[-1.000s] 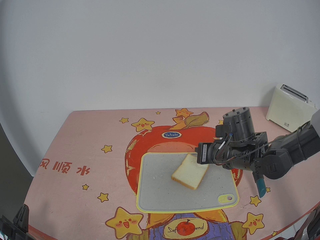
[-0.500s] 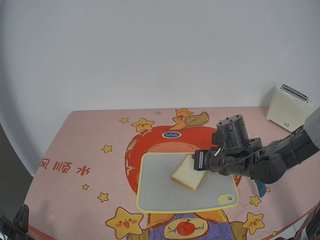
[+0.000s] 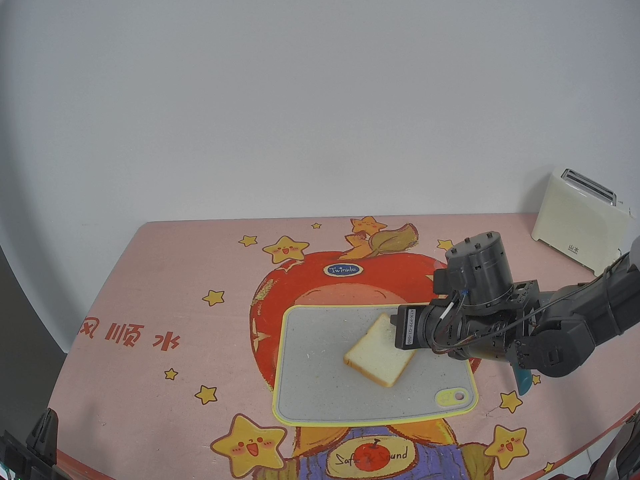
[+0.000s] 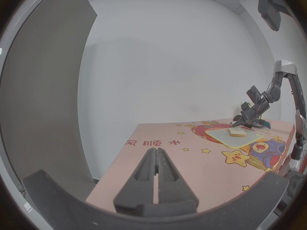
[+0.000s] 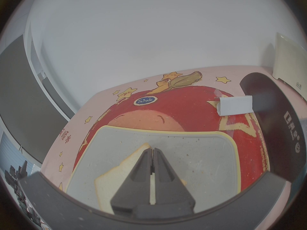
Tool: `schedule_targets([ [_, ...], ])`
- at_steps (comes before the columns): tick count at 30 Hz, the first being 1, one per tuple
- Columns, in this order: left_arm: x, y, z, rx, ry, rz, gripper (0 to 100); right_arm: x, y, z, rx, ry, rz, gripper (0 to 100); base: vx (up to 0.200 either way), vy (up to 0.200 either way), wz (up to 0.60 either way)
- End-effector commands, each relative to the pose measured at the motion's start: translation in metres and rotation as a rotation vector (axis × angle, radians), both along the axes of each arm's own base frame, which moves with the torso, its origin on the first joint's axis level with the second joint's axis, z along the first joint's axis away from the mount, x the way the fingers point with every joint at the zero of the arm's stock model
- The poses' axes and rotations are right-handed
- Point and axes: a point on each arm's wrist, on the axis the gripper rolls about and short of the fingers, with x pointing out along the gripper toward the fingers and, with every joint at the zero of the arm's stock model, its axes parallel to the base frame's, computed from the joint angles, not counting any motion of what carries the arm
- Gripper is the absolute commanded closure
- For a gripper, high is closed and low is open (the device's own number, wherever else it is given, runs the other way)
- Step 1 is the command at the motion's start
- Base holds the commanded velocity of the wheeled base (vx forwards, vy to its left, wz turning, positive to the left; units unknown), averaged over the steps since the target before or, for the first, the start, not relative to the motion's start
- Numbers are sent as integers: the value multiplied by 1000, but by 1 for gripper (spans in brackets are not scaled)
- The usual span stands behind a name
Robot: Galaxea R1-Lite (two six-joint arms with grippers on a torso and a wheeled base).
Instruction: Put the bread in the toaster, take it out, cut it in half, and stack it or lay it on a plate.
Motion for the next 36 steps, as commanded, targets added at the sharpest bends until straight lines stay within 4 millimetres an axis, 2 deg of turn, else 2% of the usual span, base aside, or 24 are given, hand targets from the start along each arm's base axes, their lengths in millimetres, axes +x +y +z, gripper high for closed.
schedule_targets([
  [1,1,0,-4,0,18,0,100,-13,0,24,37,-71,-7,100,0,0,0],
  [2,1,0,-4,0,17,0,100,-13,-1,25,39,-76,-10,100,0,0,0],
  [3,1,0,-4,0,17,0,100,-24,-9,49,75,-140,-24,100,0,0,0],
  [4,1,0,-4,-1,17,0,100,-28,-13,58,93,-164,-26,100,0,0,0],
  [8,1,0,-4,-1,17,0,100,-64,-57,118,166,-352,-20,100,0,0,0],
  [9,1,0,-4,-1,17,0,100,-64,-57,118,166,-352,-20,100,0,0,0],
  [10,1,0,-4,-1,17,0,100,-78,-79,139,169,-441,-22,100,0,0,0],
  [12,1,0,-4,-2,17,-2,100,-101,-105,157,169,-546,12,100,0,0,0],
  [15,1,0,-4,-1,17,0,100,-119,-124,155,81,-613,19,100,0,0,0],
  [19,1,0,-4,-1,17,0,100,-117,-135,134,-36,-543,-12,100,0,0,0],
  [23,1,0,-4,-1,17,0,100,-112,-135,129,-57,-505,-19,100,0,0,0],
  [26,1,0,-4,-1,18,0,100,-94,-128,116,-130,-423,-56,100,0,0,0],
  [29,1,0,-4,-1,17,0,100,-86,-123,110,-200,-370,-102,100,0,0,0],
  [36,1,0,-4,0,17,0,100,-97,-116,101,-220,-176,-86,100,0,0,0],
])
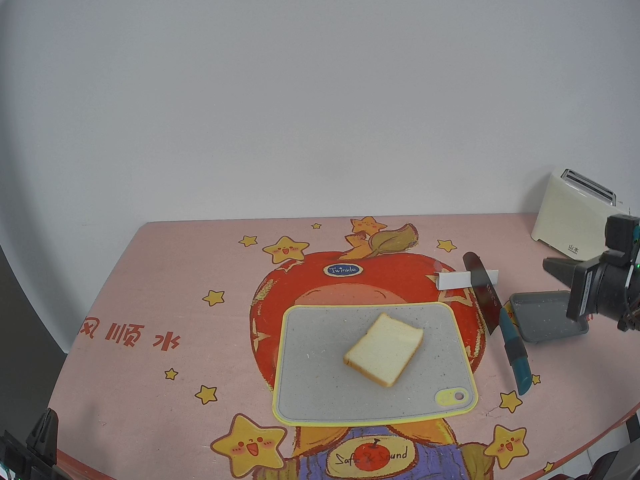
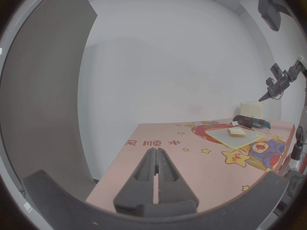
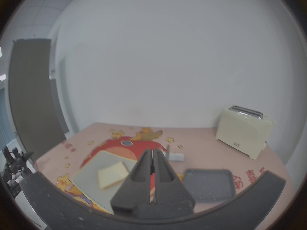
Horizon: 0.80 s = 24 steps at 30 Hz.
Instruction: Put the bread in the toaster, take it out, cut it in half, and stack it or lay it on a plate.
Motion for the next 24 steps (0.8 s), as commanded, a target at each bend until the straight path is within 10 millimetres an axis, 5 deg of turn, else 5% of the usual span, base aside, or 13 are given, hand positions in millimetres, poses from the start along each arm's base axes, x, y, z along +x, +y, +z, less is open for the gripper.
schedule_targets([
  [1,1,0,-4,1,17,0,100,1,11,0,36,104,-18,0,0,0,0],
  [5,1,0,-4,1,17,0,100,4,12,9,79,114,-39,0,0,0,0],
  [24,1,0,-4,1,18,-2,100,41,40,-56,-77,420,-89,0,0,0,0],
])
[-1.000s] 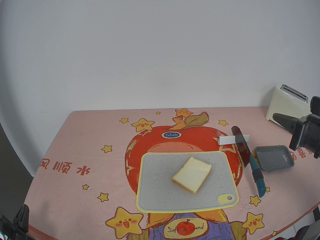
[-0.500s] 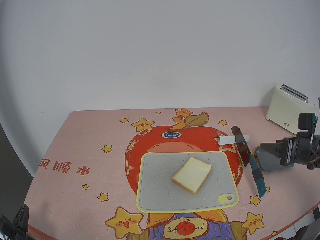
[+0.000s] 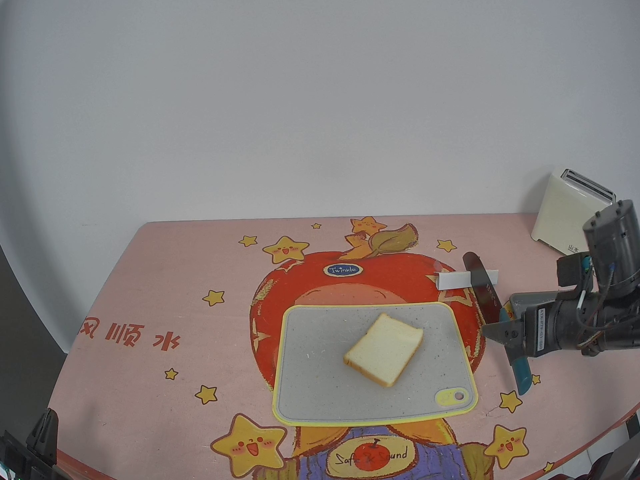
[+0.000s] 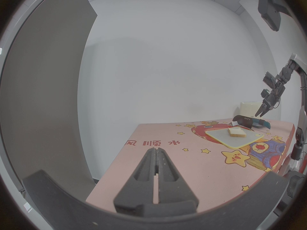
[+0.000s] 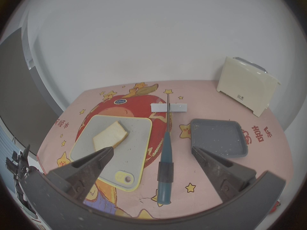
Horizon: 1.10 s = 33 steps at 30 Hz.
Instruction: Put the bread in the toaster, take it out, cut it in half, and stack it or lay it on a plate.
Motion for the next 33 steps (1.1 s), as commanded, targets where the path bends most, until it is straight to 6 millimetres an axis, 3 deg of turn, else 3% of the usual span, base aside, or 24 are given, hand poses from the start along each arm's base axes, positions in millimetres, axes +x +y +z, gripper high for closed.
schedule_targets([
  [1,1,0,-4,1,18,0,100,19,10,-25,-68,88,-15,0,0,0,0],
  [12,1,0,-4,1,17,0,100,34,5,-35,-125,108,-86,0,0,0,0],
  [33,1,0,-4,1,17,0,100,39,8,-45,-126,105,-83,0,0,0,0],
])
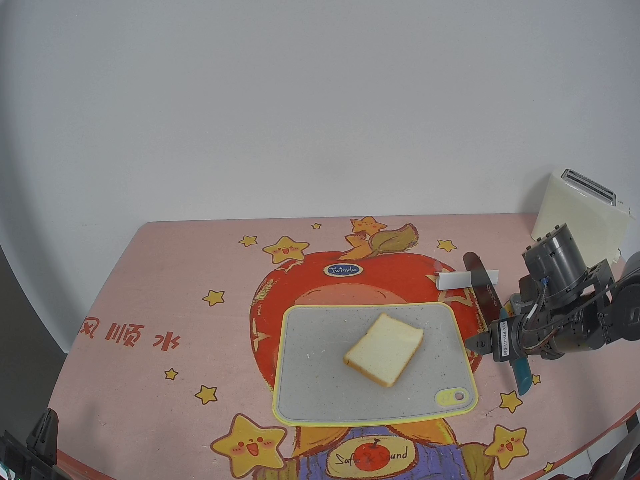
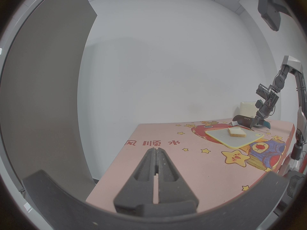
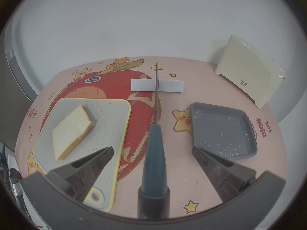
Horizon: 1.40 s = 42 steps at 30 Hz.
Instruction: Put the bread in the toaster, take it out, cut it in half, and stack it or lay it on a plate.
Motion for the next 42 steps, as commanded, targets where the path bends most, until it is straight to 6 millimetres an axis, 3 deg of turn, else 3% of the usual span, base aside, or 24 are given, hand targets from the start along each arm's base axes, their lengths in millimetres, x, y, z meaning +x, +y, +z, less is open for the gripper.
schedule_targets([
  [1,1,0,-4,0,18,0,100,1,0,-2,-4,7,0,0,0,0,0],
  [27,1,0,-4,-1,16,0,100,-13,-2,-4,-19,5,4,0,0,0,0],
  [37,1,0,-4,-1,16,0,100,-21,-1,-20,-7,-53,13,0,0,0,0],
  [42,1,0,-4,-1,16,0,100,-27,-5,-16,19,-106,11,0,0,0,0],
])
